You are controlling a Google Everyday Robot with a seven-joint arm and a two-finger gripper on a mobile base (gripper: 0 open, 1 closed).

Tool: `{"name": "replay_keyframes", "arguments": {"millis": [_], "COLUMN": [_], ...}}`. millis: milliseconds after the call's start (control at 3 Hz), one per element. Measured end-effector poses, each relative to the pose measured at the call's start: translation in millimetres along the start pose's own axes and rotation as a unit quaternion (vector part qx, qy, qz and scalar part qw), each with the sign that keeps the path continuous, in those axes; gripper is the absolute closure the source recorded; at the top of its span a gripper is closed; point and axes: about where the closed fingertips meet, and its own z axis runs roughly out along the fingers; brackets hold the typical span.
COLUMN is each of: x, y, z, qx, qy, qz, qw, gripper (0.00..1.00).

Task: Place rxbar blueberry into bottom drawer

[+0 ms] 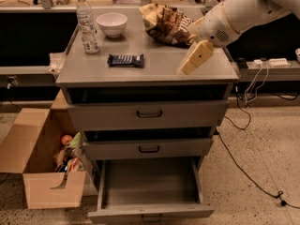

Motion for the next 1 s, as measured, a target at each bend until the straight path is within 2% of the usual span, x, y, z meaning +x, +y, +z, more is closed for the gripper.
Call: {"name": "replay_keyframes", "arguments": {"millis": [333,667,1000], "x": [-3,-11,-27], "y": [-13,-37,-56], "z": [22,65,117], "qx": [-0.009,-0.030,-0.049], "qy": [-0.016,-0.038,-0.080], "qz": [0.005,0.019,0.038], "qw": [0.9998,0.9986,0.9949], "gripper": [0.00,0.00,0.00]}}
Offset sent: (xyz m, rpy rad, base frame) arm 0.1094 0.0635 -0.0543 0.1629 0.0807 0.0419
